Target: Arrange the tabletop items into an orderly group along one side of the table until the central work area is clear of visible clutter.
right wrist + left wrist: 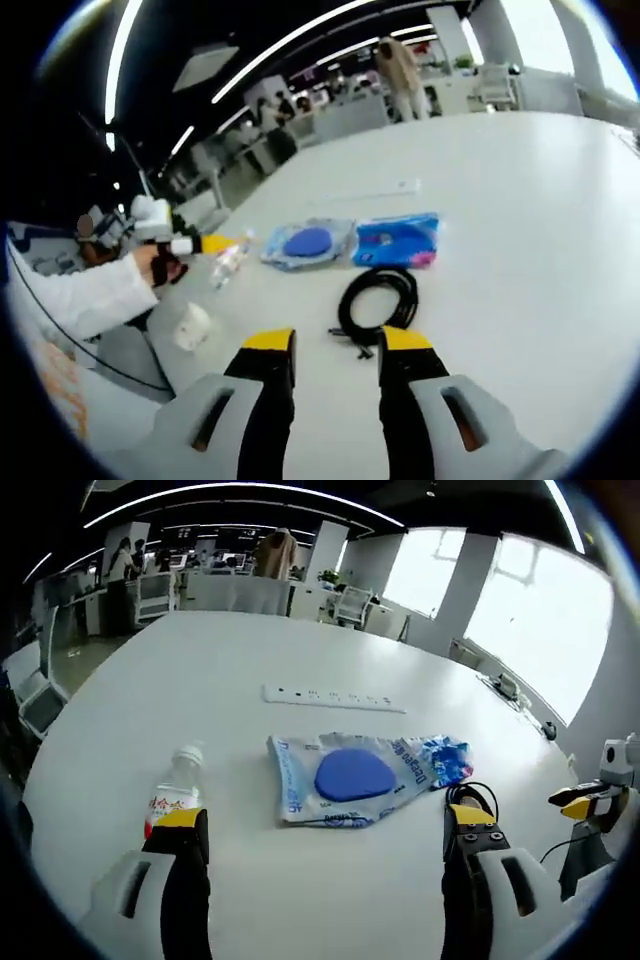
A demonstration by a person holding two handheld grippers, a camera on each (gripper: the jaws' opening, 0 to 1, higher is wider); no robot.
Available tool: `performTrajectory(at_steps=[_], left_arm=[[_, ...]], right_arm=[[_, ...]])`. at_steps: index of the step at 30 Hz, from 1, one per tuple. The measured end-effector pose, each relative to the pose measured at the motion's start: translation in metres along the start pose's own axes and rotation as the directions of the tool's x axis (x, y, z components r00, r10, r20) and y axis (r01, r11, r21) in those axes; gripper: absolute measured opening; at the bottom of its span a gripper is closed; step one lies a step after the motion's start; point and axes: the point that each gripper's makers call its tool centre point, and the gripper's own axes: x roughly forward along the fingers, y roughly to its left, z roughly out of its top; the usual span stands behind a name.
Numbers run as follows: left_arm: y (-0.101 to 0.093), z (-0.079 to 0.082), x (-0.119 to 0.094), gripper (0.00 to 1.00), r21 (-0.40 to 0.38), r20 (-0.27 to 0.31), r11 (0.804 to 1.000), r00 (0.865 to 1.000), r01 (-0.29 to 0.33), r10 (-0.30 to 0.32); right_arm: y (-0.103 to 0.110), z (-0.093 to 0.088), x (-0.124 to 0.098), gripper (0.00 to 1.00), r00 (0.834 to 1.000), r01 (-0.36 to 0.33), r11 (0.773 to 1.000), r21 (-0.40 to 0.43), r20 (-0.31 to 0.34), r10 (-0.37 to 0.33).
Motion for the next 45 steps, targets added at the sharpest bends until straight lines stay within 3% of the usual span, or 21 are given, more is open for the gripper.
performTrajectory(at_steps=[8,13,19,32,38,45], left_arm=[[0.007,-0.024,-0.027,1.00,0.029,-0.022,1.000,1.000,0.006,-0.005],[0.016,-0.034,-0.029,1.00,0.012,-0.055,1.000,0.998,-0.008,0.008],[0.019,-0.027,-0.031,1.00,0.005,-0.027,1.000,0.999,-0.022,0.022],[0.028,-0.025,-0.030,0.99,0.021,-0.034,0.999,0.998,-0.043,0.044],[0.032,-0.030,-0.039,0.96,0.030,-0.046,0.998,0.998,-0.046,0.047],[0.039,-0.046,-0.058,0.93,0.009,-0.069,0.998,0.996,-0.063,0.063]], right_arm=[[0.001,-0.004,-0.008,0.33,1.000,-0.001,1.000,0.017,0.013,0.000],[0.004,-0.002,-0.006,0.32,1.000,-0.012,0.999,0.032,0.020,0.012],[0.007,-0.003,-0.004,0.31,1.000,-0.014,1.000,0.018,0.006,0.014],[0.003,-0.006,-0.005,0.29,1.000,0.002,0.999,0.035,0.005,-0.002],[0.001,-0.010,-0.003,0.29,1.000,0.010,0.999,0.037,-0.006,-0.009],[0.002,-0.014,0.002,0.28,1.000,0.004,0.999,0.046,-0.022,-0.003]])
